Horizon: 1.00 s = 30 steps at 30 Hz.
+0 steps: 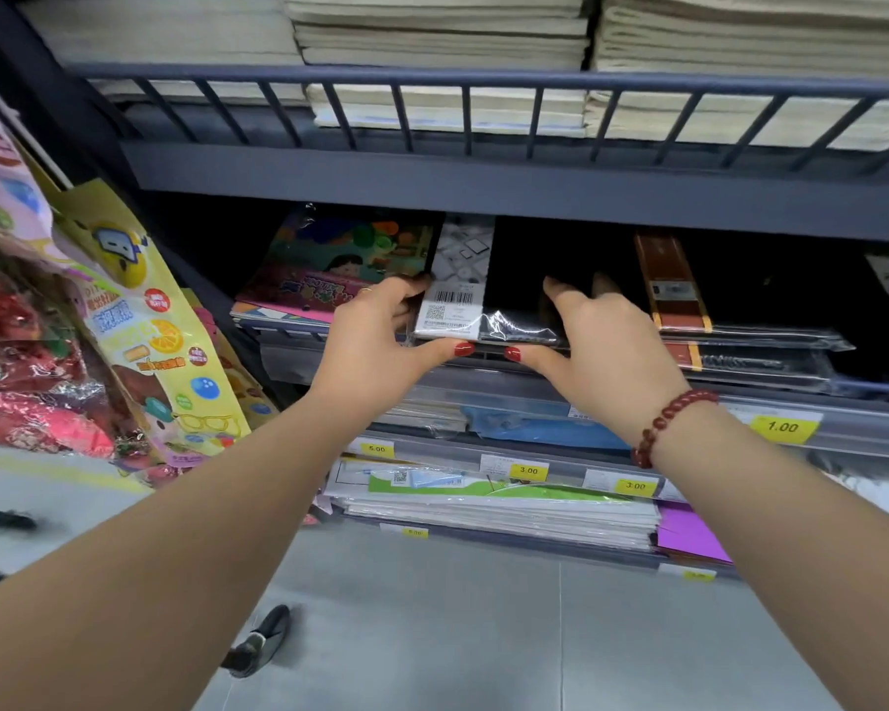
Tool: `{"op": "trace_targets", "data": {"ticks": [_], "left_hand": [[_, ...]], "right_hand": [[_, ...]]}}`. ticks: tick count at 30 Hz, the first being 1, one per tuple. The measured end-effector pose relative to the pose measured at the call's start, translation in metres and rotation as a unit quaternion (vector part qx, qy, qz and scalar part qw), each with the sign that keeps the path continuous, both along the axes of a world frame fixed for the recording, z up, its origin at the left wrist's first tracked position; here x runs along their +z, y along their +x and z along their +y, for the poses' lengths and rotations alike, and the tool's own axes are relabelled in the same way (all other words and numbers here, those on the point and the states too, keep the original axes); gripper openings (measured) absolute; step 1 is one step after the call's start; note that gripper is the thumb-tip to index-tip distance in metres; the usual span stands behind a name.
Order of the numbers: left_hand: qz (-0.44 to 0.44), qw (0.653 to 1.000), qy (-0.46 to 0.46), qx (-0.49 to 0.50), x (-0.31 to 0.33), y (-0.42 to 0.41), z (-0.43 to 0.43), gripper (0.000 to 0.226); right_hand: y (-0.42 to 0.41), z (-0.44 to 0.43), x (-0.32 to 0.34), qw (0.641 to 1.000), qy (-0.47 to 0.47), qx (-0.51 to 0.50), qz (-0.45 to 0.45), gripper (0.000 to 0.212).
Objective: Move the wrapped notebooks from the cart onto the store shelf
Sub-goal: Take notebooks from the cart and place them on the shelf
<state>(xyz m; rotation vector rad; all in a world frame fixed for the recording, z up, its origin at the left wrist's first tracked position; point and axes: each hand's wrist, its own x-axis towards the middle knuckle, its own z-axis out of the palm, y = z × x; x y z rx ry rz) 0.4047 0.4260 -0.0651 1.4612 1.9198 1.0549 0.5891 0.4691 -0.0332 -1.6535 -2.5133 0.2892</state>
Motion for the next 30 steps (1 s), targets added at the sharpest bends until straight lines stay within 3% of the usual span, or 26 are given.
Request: {"op": "trace_targets", "data": {"ticks": [6,9,15,21,25,30], "left_hand": [[0.114,0.993,-0.023,-0.035,0.008,0.001,-0.004,0.063],[0.188,0.98,-0.024,-0.056,0.02,-0.001,-0.018,0.059],[0.366,0.925,-0.054,-0.091,0.074,-0.015,-0.078,0.053],[0.457,0.886,-0.071,-0.024,0.166,-0.04,-0.165,0.046],[0.447,0.883,-0.127,0.064,0.217,-0.067,-0.242,0.048],[0.463,0.855,-0.176,0.156,0.266,-0.089,-0.349,0.054]], "right_hand": [[0.0,-0.005,0.003,0.998,0.008,0.004,-0.06,0.07],[0.002,-0.012,0.013,0.99,0.075,0.05,-0.11,0.057],[0.005,-0.045,0.058,0.983,0.07,0.158,-0.069,0.05],[-0.018,-0.093,0.131,0.966,0.08,0.231,-0.081,0.054],[-0.058,-0.14,0.178,0.951,0.098,0.29,-0.05,0.056],[-0.109,-0.21,0.226,0.921,0.122,0.37,-0.017,0.05]]}}
